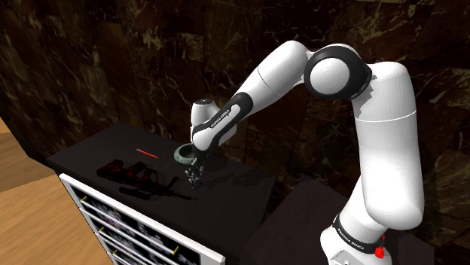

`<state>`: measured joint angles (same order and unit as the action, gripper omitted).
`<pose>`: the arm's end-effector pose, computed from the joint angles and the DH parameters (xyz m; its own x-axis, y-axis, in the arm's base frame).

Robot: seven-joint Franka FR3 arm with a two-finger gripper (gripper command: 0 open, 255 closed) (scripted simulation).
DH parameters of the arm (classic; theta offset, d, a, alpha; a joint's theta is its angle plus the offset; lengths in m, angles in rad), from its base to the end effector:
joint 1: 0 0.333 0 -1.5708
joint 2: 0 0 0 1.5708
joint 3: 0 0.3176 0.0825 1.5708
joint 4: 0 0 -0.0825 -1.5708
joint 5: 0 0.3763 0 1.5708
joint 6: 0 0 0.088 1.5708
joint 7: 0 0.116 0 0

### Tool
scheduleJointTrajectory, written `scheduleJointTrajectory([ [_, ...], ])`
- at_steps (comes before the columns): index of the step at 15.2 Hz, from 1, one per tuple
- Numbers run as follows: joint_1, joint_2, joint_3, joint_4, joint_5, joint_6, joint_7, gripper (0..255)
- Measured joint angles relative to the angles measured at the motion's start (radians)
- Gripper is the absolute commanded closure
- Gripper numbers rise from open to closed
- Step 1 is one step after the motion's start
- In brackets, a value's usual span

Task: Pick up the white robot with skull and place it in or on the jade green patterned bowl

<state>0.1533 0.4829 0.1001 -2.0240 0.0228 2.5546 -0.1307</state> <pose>0.5849 0.1500 0.2116 0.9374 0.3437 0.0561 0.3465 -0.9365 -0.0531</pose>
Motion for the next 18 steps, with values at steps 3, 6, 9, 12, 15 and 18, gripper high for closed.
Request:
scheduleJointTrajectory([
  [3,0.0,0.0,0.0,0.0,0.0,0.0,0.0,255],
  [6,0.0,-0.005,0.0,0.0,0.0,-0.005,0.0,255],
  [9,-0.001,-0.029,0.002,0.002,0.002,-0.031,0.001,255],
  [12,-0.004,-0.064,0.003,-0.004,0.005,-0.06,-0.001,255],
  [15,-0.004,-0.089,0.005,0.004,0.007,-0.093,0.001,255],
  [18,-0.007,-0.119,0.006,0.007,0.009,-0.125,-0.001,255],
])
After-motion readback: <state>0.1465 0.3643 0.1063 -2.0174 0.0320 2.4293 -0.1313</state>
